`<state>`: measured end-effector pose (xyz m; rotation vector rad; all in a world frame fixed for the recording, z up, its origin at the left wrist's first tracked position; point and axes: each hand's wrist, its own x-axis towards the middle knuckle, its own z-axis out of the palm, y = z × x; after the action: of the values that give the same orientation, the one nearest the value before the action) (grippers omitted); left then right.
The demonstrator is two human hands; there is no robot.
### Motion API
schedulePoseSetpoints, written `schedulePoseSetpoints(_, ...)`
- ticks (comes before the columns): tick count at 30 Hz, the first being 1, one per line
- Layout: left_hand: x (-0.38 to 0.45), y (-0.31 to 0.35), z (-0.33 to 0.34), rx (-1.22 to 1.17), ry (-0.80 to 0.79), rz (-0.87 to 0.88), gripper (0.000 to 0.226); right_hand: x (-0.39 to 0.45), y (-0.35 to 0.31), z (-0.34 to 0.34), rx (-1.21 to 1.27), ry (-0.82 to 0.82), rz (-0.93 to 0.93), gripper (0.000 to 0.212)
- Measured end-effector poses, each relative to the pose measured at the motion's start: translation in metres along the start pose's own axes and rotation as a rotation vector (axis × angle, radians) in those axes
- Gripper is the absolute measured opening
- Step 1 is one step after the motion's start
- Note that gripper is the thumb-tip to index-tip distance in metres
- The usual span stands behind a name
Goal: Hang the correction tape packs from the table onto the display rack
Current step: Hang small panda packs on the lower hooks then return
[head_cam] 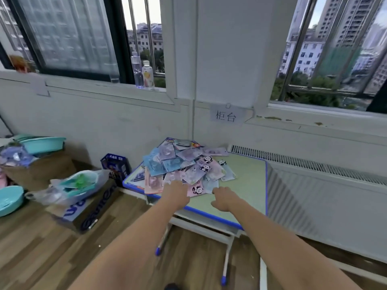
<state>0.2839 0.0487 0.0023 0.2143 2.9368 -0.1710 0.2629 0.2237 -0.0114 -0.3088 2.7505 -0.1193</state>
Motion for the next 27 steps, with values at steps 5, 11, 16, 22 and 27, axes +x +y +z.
schedulePoseSetpoints(5, 0.098, -0.036, 0.006, 0.012, -0.006, 0.046, 0.041, 0.093, -0.001, -0.002, 0.156, -0.028, 0.073, 0.045)
schedulePoseSetpoints(11, 0.211, -0.080, 0.007, -0.047, -0.049, 0.102, 0.042, 0.192, -0.005, -0.009, 0.395, -0.062, 0.275, 0.029)
schedulePoseSetpoints(16, 0.276, -0.095, 0.011, -0.117, -0.049, 0.091, 0.043, 0.231, -0.005, -0.003, 0.653, 0.018, 0.508, 0.030)
schedulePoseSetpoints(22, 0.329, -0.090, 0.015, -0.268, -0.071, -0.014, 0.042, 0.251, -0.010, 0.020, 0.813, 0.103, 0.629, 0.058)
schedulePoseSetpoints(27, 0.348, -0.083, 0.028, -0.241, -0.125, -0.099, 0.057, 0.263, -0.009, 0.039, 0.850, 0.166, 0.704, 0.053)
